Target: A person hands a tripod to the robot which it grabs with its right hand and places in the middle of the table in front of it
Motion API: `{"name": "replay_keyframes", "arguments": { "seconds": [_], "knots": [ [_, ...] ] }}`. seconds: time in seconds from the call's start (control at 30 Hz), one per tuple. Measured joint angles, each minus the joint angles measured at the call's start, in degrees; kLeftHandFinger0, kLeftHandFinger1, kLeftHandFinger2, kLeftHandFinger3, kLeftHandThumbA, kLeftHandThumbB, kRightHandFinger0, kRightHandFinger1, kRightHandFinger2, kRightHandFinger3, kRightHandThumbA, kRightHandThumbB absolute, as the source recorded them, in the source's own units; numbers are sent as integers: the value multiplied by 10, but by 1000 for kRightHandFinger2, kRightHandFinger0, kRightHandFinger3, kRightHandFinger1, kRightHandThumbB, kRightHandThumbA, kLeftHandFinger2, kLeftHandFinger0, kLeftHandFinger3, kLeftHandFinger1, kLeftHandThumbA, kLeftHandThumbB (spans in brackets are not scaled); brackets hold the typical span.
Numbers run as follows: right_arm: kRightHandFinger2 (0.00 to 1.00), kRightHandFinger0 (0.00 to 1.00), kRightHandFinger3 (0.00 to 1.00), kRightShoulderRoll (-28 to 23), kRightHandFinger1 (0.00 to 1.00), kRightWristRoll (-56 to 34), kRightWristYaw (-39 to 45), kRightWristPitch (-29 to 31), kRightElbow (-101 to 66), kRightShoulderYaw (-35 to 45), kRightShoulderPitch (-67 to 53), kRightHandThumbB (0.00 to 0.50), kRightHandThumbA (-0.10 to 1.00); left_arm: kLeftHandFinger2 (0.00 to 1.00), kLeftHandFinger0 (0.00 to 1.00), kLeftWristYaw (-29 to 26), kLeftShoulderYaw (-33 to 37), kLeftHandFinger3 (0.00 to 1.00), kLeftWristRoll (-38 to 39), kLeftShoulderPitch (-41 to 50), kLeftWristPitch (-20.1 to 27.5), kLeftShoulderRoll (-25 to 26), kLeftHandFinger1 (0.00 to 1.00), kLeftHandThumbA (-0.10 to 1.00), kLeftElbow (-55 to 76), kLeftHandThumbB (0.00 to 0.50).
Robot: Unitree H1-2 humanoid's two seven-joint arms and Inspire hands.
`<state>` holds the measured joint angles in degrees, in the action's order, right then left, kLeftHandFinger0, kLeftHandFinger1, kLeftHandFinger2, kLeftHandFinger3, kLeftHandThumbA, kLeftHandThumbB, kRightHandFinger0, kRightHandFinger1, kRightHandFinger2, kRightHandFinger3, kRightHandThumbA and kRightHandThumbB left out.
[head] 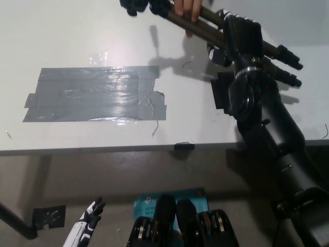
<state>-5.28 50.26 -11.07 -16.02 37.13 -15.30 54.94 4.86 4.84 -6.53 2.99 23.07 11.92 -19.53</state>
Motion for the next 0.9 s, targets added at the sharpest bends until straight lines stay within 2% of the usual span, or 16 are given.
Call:
{"name": "replay_keyframes", "arguments": {
  "seconds": [0.03, 0.13, 0.23, 0.37, 0.43, 0.5, 0.57, 0.6, 0.63, 0.67, 0.77, 0.83, 0.9],
  "knots": [
    [880, 163, 805, -2, 619, 0, -15, 8, 6, -3, -6, 197, -100, 1000, 1000, 0, 2, 1000, 0, 0, 0, 0, 1000, 1000, 0, 324],
    [923, 218, 826, -3, 673, 0, -40, 22, 11, -10, -16, 195, -100, 1000, 1000, 0, 5, 1000, 0, 0, 0, 0, 1000, 1000, 0, 323],
    [968, 133, 945, -7, 625, 1, -62, 35, 13, -16, -25, 191, -100, 1000, 1000, 0, 9, 1000, -1, 2, 0, 0, 1000, 1000, 3, 305],
    [950, 75, 992, -11, 586, 0, -86, 52, 12, -21, -30, 183, -100, 1000, 1000, 0, 14, 1000, -2, 9, 0, 0, 1000, 1000, 12, 303],
    [925, 45, 986, -17, 560, 0, -96, 59, 8, -23, -30, 189, -100, 1000, 1000, 0, 15, 1000, -4, 13, 1, 0, 1000, 1000, 16, 306],
    [899, 27, 940, -23, 536, 0, -100, 66, 3, -24, -30, 209, -100, 1000, 1000, 0, 15, 1000, -4, 14, 1, 0, 1000, 1000, 17, 297],
    [907, 38, 874, -28, 539, -1, -103, 72, -6, -26, -33, 224, -100, 1000, 1000, 0, 15, 1000, -5, 16, 1, 1, 1000, 1000, 18, 282],
    [906, 77, 843, -30, 566, -1, -104, 75, -10, -26, -34, 231, -100, 1000, 1000, 0, 16, 1000, -5, 17, 1, 1, 1000, 1000, 19, 287],
    [864, 132, 811, -33, 581, -2, -105, 79, -14, -27, -35, 232, -100, 1000, 1000, 0, 16, 1000, -7, 18, 1, 1, 1000, 1000, 19, 282],
    [831, 100, 801, -34, 546, -2, -106, 82, -16, -28, -36, 232, -100, 1000, 1000, 0, 16, 1000, -8, 18, 2, 1, 1000, 1000, 19, 283],
    [849, 20, 833, -41, 503, -7, -105, 94, -25, -30, -42, 214, -100, 1000, 1000, 0, 17, 1000, -12, 20, 2, 2, 1000, 1000, 20, 286],
    [895, 19, 869, -43, 512, -18, -98, 105, -32, -30, -50, 195, -100, 1000, 1000, 0, 18, 1000, -13, 23, 2, 2, 1000, 1000, 20, 289],
    [887, 3, 904, -43, 504, -30, -89, 113, -34, -28, -55, 192, -100, 1000, 1000, 0, 18, 1000, -13, 24, 2, 2, 1000, 1000, 20, 293]
  ]
}}
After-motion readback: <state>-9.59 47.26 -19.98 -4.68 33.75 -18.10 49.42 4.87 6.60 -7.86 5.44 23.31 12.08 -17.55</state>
